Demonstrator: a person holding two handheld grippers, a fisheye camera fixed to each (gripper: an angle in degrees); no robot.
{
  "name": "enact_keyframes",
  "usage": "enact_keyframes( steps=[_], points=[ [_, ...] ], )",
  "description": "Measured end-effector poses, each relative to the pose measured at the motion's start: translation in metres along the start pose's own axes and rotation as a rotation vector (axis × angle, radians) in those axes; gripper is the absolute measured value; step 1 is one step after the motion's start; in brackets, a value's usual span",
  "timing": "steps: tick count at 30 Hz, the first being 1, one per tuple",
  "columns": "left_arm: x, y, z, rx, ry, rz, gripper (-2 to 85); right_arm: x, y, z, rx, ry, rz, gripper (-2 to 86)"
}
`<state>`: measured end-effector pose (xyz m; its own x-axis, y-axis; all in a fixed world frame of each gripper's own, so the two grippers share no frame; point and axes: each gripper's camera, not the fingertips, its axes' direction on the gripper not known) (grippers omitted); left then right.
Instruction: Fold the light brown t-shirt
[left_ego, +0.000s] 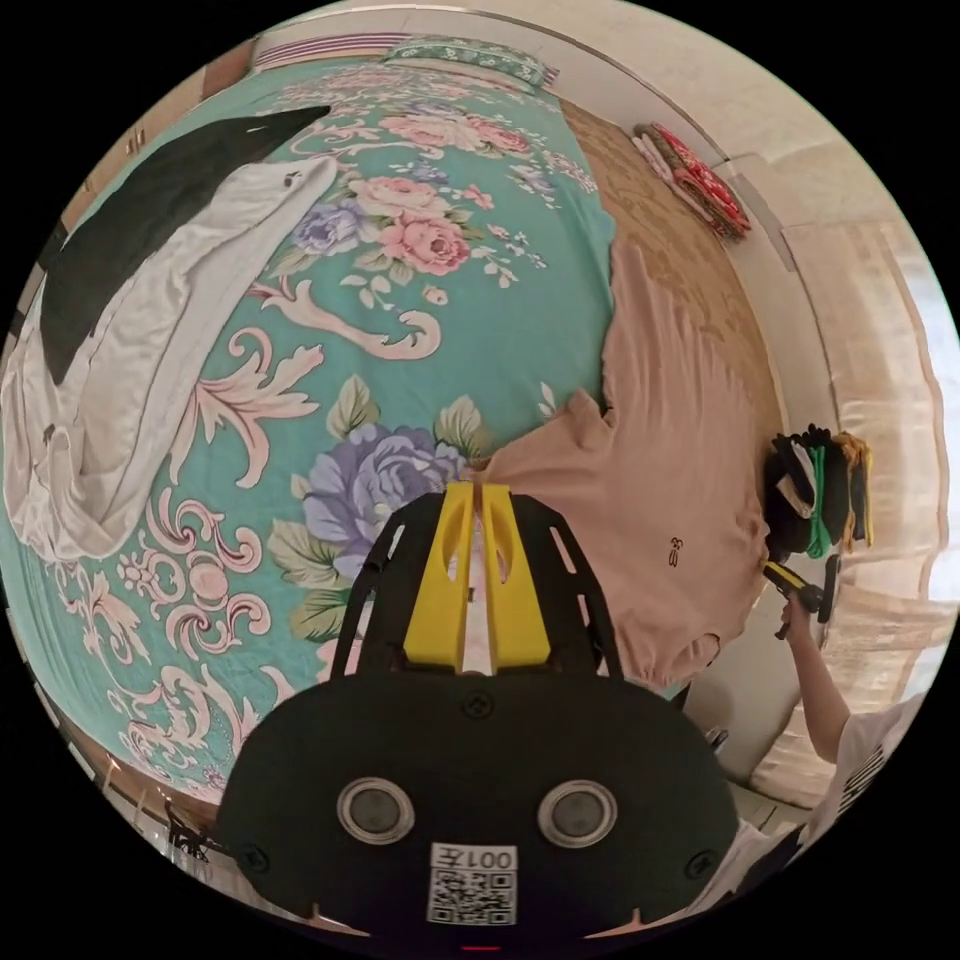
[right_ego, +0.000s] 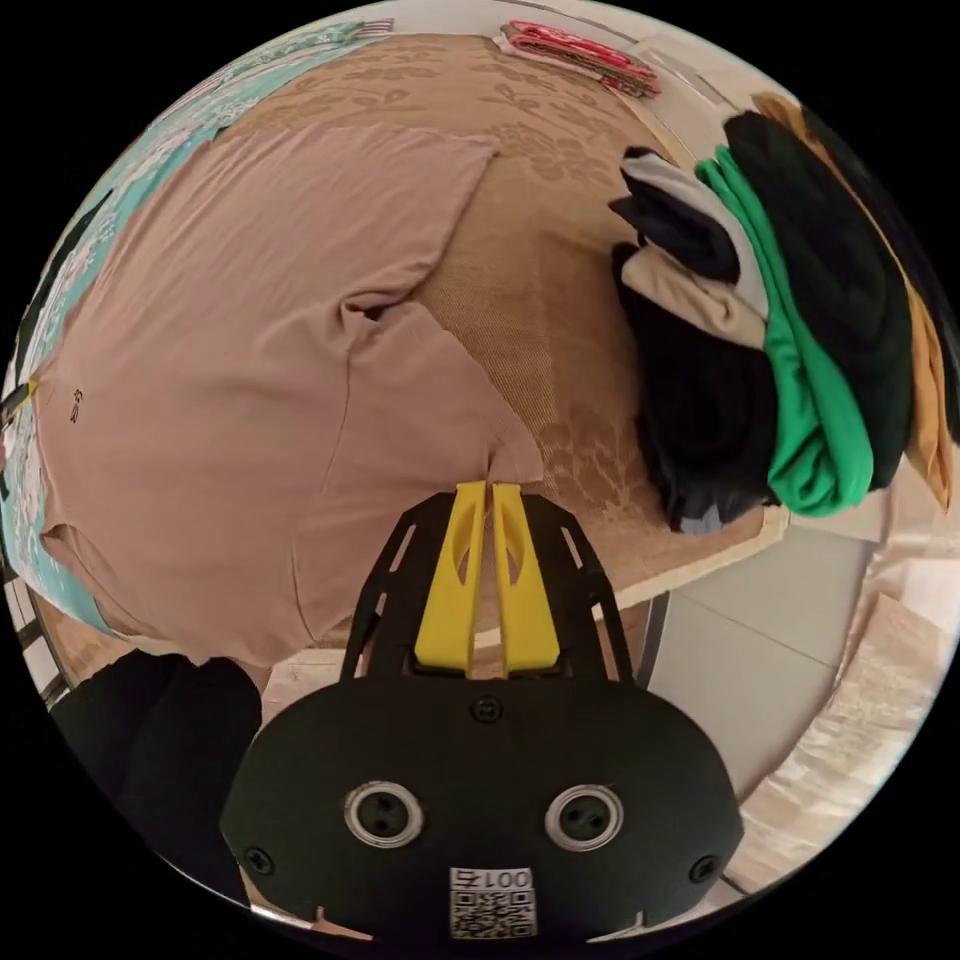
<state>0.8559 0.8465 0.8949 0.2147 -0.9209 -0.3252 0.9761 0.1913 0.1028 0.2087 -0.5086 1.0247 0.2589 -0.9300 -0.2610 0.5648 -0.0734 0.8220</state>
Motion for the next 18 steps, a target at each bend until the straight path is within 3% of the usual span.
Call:
enact_keyframes(
  steps=[7, 18],
  points=[
    [-0.039, 0.016, 0.015, 0.034, 0.029, -0.088, -0.8, 0.034, 0.051, 0.02, -0.003, -0.142, 0.205, 0.8],
    [-0.088, 0.042, 0.048, 0.035, 0.087, -0.212, 0.2, 0.067, 0.093, 0.041, -0.006, -0.254, 0.254, 3.9]
  ],
)
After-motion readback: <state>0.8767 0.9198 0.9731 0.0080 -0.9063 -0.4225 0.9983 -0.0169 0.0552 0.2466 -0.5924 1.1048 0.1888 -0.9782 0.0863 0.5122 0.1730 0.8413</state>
